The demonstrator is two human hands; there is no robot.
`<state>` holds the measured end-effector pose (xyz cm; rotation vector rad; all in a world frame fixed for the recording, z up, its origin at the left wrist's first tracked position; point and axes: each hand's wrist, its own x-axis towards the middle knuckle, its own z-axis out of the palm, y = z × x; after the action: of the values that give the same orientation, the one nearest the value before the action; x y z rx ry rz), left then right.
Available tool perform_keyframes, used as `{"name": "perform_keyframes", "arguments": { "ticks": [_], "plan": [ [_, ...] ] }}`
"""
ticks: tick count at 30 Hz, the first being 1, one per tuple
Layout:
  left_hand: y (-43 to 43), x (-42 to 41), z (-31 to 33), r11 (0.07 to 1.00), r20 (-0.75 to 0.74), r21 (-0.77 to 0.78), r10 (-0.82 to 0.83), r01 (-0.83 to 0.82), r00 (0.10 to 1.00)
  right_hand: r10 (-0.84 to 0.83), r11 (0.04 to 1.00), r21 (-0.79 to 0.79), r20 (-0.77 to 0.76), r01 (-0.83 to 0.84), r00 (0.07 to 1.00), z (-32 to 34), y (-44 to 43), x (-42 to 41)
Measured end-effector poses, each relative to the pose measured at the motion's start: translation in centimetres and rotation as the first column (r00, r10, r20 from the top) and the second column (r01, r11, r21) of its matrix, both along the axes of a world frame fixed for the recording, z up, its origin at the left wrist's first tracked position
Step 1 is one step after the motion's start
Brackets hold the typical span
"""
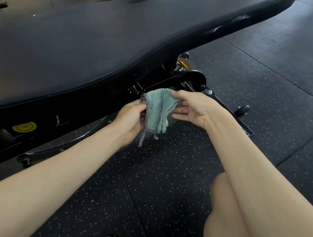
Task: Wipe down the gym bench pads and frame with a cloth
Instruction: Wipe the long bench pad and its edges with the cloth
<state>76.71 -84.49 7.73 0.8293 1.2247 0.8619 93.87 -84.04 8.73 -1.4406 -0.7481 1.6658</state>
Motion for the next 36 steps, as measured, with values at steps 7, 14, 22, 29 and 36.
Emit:
{"name": "perform_keyframes", "arguments": {
  "ticks": [7,14,22,29,36],
  "plan": [
    [-0.02,-0.55,0.61,0.989,0.092,-0.125,0.089,-0.077,0.992,-0.117,0.991,-0.061,-0.008,0.117,0.993,-0.44,0.48,0.52],
    [0.35,-0.94,0.52,0.978,0.16,-0.203,0.072,-0.038,0.984,-0.15,0.985,-0.086,-0.013,0.148,0.989,-0.35,0.54,0.18],
    [0.14,-0.73,0.56,0.992,0.064,-0.126,0.009,-0.001,0.998,-0.174,0.976,-0.135,0.0,0.172,0.985,-0.23,0.4,0.13],
    [0.2,-0.2,0.73,0.994,0.049,-0.096,0.057,-0.052,0.997,-0.04,0.997,-0.069,-0.002,0.04,0.999,-0.31,-0.02,0.43],
    [0.59,-0.68,0.35,0.995,0.004,-0.054,0.082,-0.082,0.997,0.095,0.995,-0.025,0.093,-0.093,0.991,-0.48,-0.06,0.05]
  ]
}}
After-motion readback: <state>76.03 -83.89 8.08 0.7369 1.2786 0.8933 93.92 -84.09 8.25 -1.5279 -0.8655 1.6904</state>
